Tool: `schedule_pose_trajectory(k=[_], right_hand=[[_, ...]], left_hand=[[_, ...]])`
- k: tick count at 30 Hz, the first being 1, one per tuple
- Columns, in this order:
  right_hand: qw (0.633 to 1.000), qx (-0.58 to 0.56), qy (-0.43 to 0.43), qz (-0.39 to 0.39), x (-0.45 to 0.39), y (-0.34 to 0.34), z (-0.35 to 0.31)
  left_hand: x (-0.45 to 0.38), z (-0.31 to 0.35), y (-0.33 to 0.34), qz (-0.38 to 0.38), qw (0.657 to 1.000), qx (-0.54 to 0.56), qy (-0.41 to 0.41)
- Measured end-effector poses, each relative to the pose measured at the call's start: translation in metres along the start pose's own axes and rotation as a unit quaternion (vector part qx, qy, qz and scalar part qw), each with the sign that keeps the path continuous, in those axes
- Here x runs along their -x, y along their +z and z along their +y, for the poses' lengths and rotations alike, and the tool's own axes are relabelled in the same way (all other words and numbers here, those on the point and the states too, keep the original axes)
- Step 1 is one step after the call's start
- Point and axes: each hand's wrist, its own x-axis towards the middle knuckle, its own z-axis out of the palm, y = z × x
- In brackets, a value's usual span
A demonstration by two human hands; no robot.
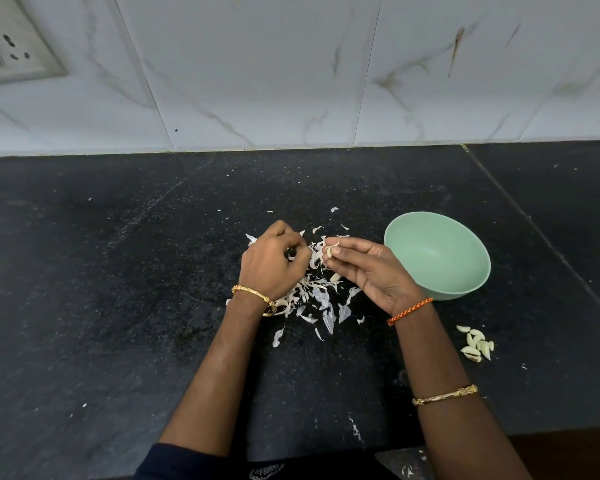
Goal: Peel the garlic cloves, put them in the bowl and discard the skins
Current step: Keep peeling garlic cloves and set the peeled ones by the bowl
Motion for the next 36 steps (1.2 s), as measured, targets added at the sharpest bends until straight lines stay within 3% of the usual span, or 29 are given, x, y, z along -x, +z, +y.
schedule_pose_trajectory(k=[6, 13, 24, 31, 36], right_hand=[[0.998, -0.062, 0.001, 0.006, -0.002, 0.003, 0.003], [0.996, -0.086, 0.001, 0.021, -0.002, 0.004, 0.009], [0.999, -0.027, 0.006, 0.033, -0.001, 0.004, 0.012], [0.999, 0.012, 0.023, 0.026, 0.001, 0.004, 0.010], [0.999, 0.012, 0.029, 0.031, 0.001, 0.005, 0.011]], left_hand=[[-0.002, -0.002, 0.006, -0.032, 0.998, 0.041, -0.025], [-0.006, 0.002, 0.002, -0.063, 0.979, 0.192, -0.016], [-0.008, 0.001, 0.004, -0.104, 0.991, 0.085, 0.029], [-0.008, -0.001, -0.001, -0.142, 0.979, 0.144, 0.018], [-0.008, -0.001, 0.001, -0.139, 0.982, 0.127, 0.017]])
